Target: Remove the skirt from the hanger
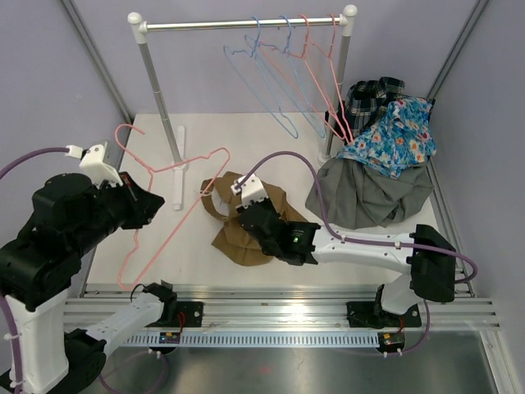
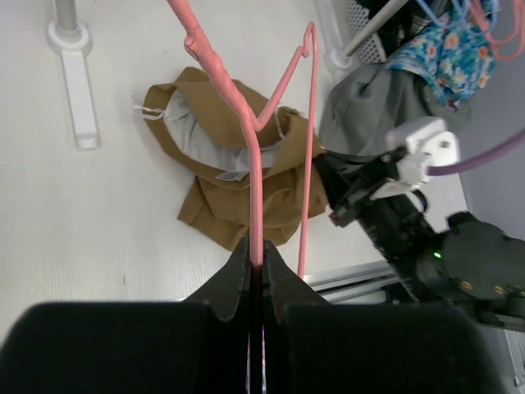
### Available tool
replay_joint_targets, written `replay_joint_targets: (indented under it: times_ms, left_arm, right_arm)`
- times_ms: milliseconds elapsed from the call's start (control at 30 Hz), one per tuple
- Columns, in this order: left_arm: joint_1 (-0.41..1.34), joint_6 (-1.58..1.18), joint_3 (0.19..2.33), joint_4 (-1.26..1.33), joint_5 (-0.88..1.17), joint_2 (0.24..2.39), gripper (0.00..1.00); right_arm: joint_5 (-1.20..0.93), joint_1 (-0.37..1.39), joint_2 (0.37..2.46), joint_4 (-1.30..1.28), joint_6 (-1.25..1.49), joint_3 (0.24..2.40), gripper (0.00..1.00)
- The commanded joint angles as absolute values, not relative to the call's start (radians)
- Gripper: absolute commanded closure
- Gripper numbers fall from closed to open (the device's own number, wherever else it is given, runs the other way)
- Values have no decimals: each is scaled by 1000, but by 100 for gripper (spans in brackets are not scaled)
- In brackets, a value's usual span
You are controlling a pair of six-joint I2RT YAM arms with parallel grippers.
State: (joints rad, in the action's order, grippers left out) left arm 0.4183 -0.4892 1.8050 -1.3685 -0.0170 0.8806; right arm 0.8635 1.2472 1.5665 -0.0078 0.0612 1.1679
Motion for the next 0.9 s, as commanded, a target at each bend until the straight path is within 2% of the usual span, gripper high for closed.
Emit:
replay_joint_targets:
  times_ms: [0, 100, 200, 367, 433, 667, 867]
  left_arm:
    - [422, -495, 1718, -1442, -80, 896, 100]
    - [422, -506, 1652, -1387, -177, 882, 100]
    - [422, -500, 1620, -1338, -264, 888, 100]
    - [422, -460, 1612, -1275, -333, 951, 100]
    - [422, -442, 1611, -1241, -337, 968, 100]
    - [422, -413, 1640, -1187, -351, 1040, 100]
    - [422, -399, 1635, -1135, -361, 1080, 100]
  right_arm:
    - [956, 1252, 1409, -41, 215, 1137, 100]
    - [1040, 1262, 1254, -38, 224, 1046, 100]
    - [1087, 1264, 1082, 35, 117, 976, 100]
    - [1198, 1258, 921, 200, -277, 1018, 100]
    - [1215, 1243, 910, 256, -436, 1055, 100]
    - [1157, 1161, 842, 467, -684, 1150, 100]
    - [1017, 1005, 960, 402, -802, 1360, 100]
